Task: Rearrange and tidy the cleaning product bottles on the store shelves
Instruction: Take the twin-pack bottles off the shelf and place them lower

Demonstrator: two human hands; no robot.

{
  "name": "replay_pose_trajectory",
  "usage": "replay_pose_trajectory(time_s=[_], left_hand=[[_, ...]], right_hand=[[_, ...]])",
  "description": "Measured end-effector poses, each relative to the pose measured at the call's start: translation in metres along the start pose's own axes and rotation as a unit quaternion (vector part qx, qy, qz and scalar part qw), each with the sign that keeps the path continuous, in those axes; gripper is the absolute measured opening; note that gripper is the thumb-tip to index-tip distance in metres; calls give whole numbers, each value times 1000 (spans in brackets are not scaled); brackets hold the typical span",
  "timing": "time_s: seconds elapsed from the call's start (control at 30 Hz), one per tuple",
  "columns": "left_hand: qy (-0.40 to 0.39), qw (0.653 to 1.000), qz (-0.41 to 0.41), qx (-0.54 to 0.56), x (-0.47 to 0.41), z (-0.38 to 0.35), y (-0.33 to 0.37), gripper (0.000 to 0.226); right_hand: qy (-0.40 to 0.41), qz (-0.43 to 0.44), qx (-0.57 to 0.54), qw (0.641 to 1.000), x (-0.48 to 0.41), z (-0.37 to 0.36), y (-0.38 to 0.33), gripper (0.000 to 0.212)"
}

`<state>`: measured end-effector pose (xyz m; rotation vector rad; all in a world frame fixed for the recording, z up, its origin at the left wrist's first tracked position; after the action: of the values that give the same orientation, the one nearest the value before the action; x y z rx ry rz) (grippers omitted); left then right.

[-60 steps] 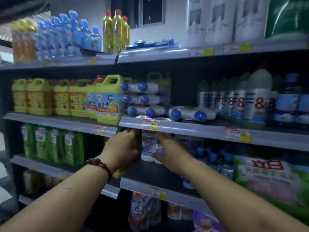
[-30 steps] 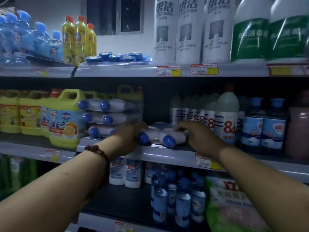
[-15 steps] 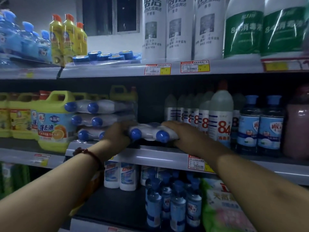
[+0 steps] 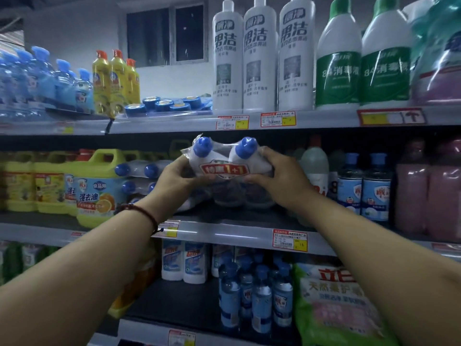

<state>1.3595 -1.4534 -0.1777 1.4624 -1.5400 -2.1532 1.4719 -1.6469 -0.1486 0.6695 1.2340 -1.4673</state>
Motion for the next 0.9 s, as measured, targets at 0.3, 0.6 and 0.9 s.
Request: replay_pose_trajectory(time_s=[0.3, 0.6, 0.9], left_hand=[[-16, 998, -40, 52, 35, 37, 84, 37], [3, 991, 74, -113, 98, 106, 59, 47], [-31, 959, 183, -212, 182, 144, -58, 35]], right_hand=[[33, 19, -48, 998, -10, 25, -81, 41], [-94, -147, -218, 960, 39, -45, -97, 34], [-206, -316, -223, 899, 162, -150, -39, 36]])
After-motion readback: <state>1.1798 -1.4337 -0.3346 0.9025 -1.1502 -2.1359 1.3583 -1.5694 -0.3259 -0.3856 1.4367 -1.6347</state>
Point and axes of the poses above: each hand's wrist, its own x-axis away from the middle knuckle, its own z-axis out of the back of the hand, y = z × x, the point moved 7 cm from there along -x, towards the middle knuckle, and after that the axes turned 10 degrees about y, right-handed, at the moved point
